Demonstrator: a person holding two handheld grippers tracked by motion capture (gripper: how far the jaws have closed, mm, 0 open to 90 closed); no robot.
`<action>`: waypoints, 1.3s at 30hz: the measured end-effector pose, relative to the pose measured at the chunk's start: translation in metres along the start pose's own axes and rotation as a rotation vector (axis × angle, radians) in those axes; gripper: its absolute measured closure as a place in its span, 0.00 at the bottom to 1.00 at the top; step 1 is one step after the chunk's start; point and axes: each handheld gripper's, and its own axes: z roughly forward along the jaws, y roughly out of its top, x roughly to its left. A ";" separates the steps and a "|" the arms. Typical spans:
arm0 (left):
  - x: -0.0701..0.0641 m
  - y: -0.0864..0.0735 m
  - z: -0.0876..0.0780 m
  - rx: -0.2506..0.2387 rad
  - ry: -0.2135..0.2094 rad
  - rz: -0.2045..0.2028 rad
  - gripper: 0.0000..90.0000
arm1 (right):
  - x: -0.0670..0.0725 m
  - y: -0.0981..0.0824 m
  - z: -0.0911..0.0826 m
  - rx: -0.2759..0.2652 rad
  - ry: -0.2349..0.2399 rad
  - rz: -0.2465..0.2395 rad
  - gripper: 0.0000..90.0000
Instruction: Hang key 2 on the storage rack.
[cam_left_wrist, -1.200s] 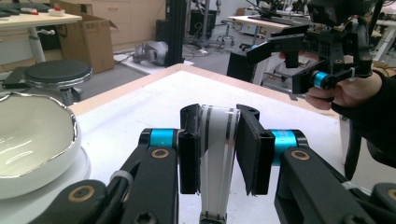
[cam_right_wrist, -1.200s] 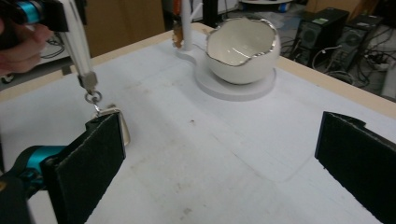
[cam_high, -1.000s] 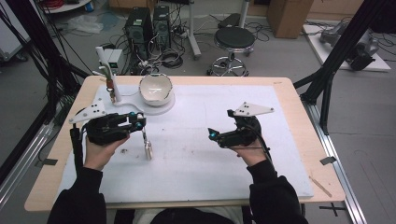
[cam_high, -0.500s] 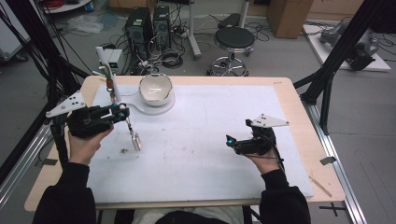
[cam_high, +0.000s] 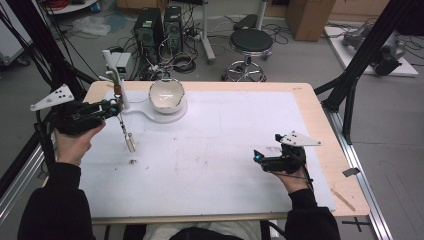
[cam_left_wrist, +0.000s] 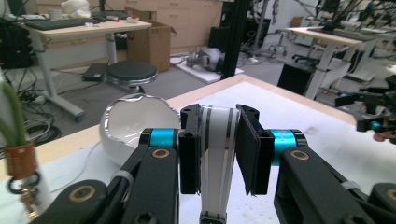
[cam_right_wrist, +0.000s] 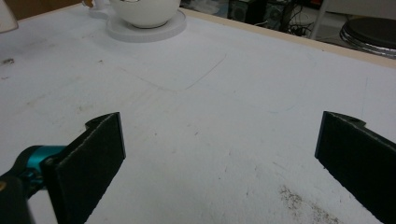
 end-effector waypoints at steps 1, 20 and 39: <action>0.001 0.002 0.000 0.001 0.004 0.002 0.80 | 0.000 -0.001 0.001 0.002 0.005 0.002 0.01; 0.052 0.019 -0.002 0.040 0.170 -0.070 0.80 | 0.001 -0.005 0.000 0.002 -0.004 0.015 0.01; 0.102 0.038 0.006 0.000 0.345 -0.087 0.80 | -0.003 -0.007 -0.001 -0.005 -0.018 0.024 0.01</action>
